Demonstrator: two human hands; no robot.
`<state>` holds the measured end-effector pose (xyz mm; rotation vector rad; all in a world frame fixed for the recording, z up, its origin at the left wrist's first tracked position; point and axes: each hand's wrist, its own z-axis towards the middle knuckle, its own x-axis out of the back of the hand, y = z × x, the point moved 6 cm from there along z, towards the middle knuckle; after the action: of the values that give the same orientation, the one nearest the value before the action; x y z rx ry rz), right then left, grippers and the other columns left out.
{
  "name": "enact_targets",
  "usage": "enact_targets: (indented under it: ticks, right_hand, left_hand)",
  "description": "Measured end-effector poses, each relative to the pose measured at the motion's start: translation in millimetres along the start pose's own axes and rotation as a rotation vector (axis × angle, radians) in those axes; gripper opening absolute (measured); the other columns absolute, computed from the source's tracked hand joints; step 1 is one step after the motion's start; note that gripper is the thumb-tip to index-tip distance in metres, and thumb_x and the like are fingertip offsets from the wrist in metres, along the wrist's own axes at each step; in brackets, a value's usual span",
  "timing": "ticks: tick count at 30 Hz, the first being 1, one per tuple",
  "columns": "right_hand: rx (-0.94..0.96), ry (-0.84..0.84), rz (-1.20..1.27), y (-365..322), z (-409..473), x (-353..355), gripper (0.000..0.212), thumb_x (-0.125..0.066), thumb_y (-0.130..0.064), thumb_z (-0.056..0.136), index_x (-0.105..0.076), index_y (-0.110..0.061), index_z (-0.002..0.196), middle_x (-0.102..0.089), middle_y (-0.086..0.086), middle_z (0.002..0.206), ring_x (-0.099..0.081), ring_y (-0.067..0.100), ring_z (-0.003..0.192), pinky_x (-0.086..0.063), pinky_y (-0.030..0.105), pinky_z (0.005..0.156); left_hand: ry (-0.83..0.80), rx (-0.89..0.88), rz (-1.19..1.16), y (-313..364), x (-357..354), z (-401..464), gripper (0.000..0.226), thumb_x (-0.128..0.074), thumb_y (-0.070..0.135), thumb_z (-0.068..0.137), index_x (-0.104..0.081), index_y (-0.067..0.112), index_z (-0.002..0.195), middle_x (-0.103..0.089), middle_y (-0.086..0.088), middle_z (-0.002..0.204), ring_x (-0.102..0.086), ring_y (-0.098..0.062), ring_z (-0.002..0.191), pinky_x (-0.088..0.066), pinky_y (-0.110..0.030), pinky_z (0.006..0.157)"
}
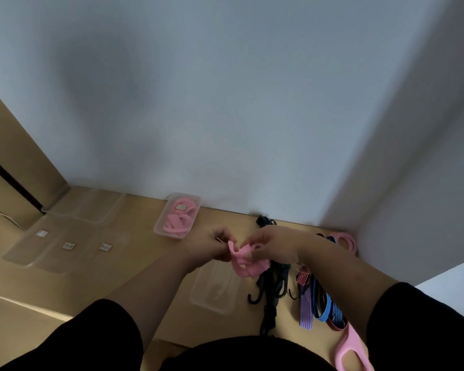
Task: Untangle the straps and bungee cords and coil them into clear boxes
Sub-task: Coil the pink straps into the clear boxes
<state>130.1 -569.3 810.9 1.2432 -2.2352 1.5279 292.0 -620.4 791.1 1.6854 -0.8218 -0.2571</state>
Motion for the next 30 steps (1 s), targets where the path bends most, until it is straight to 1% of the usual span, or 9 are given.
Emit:
enact_targets:
  ticks: [6,11,13,15,18,20,23,27,30]
  right_hand:
    - [0.025,0.054,-0.041,-5,11,-5,0.023,-0.065,-0.049,0.092,-0.068,-0.043,0.115,-0.071,-0.009,0.101,-0.068,0.018,0.097,-0.055,0.045,0.094]
    - [0.01,0.093,0.023,-14,25,-16,0.026,-0.064,-0.049,0.093,-0.069,-0.037,0.116,-0.073,-0.006,0.101,-0.069,0.019,0.095,-0.057,0.039,0.085]
    - [0.003,0.074,-0.024,-18,30,-20,0.031,-0.063,-0.05,0.094,-0.068,-0.035,0.121,-0.072,-0.007,0.102,-0.069,0.013,0.093,-0.058,0.034,0.084]
    - [0.027,0.055,-0.11,-25,38,-24,0.034,-0.061,-0.044,0.097,-0.065,-0.032,0.129,-0.071,-0.01,0.102,-0.067,0.008,0.091,-0.056,0.033,0.088]
    - [0.026,0.003,-0.037,-30,52,-35,0.034,-0.063,-0.031,0.099,-0.065,-0.024,0.133,-0.069,-0.009,0.101,-0.07,0.004,0.085,-0.055,0.023,0.078]
    - [-0.016,0.019,-0.092,-28,62,-40,0.046,-0.066,-0.037,0.097,-0.058,-0.026,0.141,-0.062,-0.004,0.116,-0.067,0.007,0.095,-0.051,0.02,0.077]
    - [-0.102,0.152,-0.037,-17,75,-39,0.072,-0.072,-0.038,0.092,-0.039,-0.026,0.154,-0.057,0.0,0.139,-0.06,0.017,0.118,-0.046,0.025,0.096]
    - [-0.165,0.333,0.149,-1,85,-42,0.056,-0.078,-0.039,0.086,-0.055,-0.024,0.136,-0.062,-0.006,0.123,-0.061,0.015,0.109,-0.052,0.031,0.093]
    - [-0.207,0.399,0.146,11,91,-54,0.039,-0.077,-0.041,0.086,-0.063,-0.024,0.119,-0.063,-0.009,0.109,-0.061,0.008,0.097,-0.052,0.025,0.079]
  left_hand:
    - [-0.058,0.063,-0.328,-12,8,-6,0.021,-0.072,-0.007,0.084,-0.067,-0.003,0.104,-0.071,-0.024,0.103,-0.069,-0.028,0.092,-0.057,-0.039,0.085]
    - [0.024,0.164,-0.549,-35,15,-11,0.026,-0.05,-0.015,0.09,-0.071,-0.003,0.099,-0.072,-0.021,0.101,-0.072,-0.028,0.09,-0.059,-0.033,0.077]
    - [0.022,0.191,-0.559,-45,18,-16,0.022,-0.056,-0.008,0.092,-0.069,-0.004,0.109,-0.072,-0.022,0.108,-0.072,-0.03,0.098,-0.059,-0.033,0.082]
    - [-0.009,0.156,-0.415,-55,23,-19,0.031,-0.071,0.006,0.088,-0.067,0.002,0.118,-0.071,-0.017,0.115,-0.071,-0.026,0.106,-0.058,-0.035,0.09]
    - [-0.02,0.08,-0.183,-65,32,-20,0.046,-0.082,0.02,0.08,-0.065,0.013,0.122,-0.07,-0.006,0.117,-0.069,-0.015,0.106,-0.058,-0.034,0.093]
    - [-0.001,0.085,-0.154,-71,36,-18,0.057,-0.084,0.036,0.075,-0.064,0.017,0.125,-0.07,-0.001,0.118,-0.068,-0.012,0.108,-0.057,-0.035,0.096]
    - [0.013,0.103,-0.048,-79,40,-16,0.062,-0.08,0.052,0.073,-0.065,0.022,0.125,-0.07,0.004,0.116,-0.067,-0.011,0.107,-0.057,-0.037,0.095]
    - [0.057,0.133,-0.05,-90,40,-9,0.047,-0.077,0.04,0.082,-0.064,0.021,0.123,-0.069,-0.002,0.114,-0.068,-0.019,0.103,-0.059,-0.046,0.09]
    - [0.068,0.136,0.153,-97,39,0,0.046,-0.074,0.039,0.086,-0.062,0.021,0.126,-0.07,0.0,0.114,-0.068,-0.013,0.101,-0.058,-0.039,0.09]
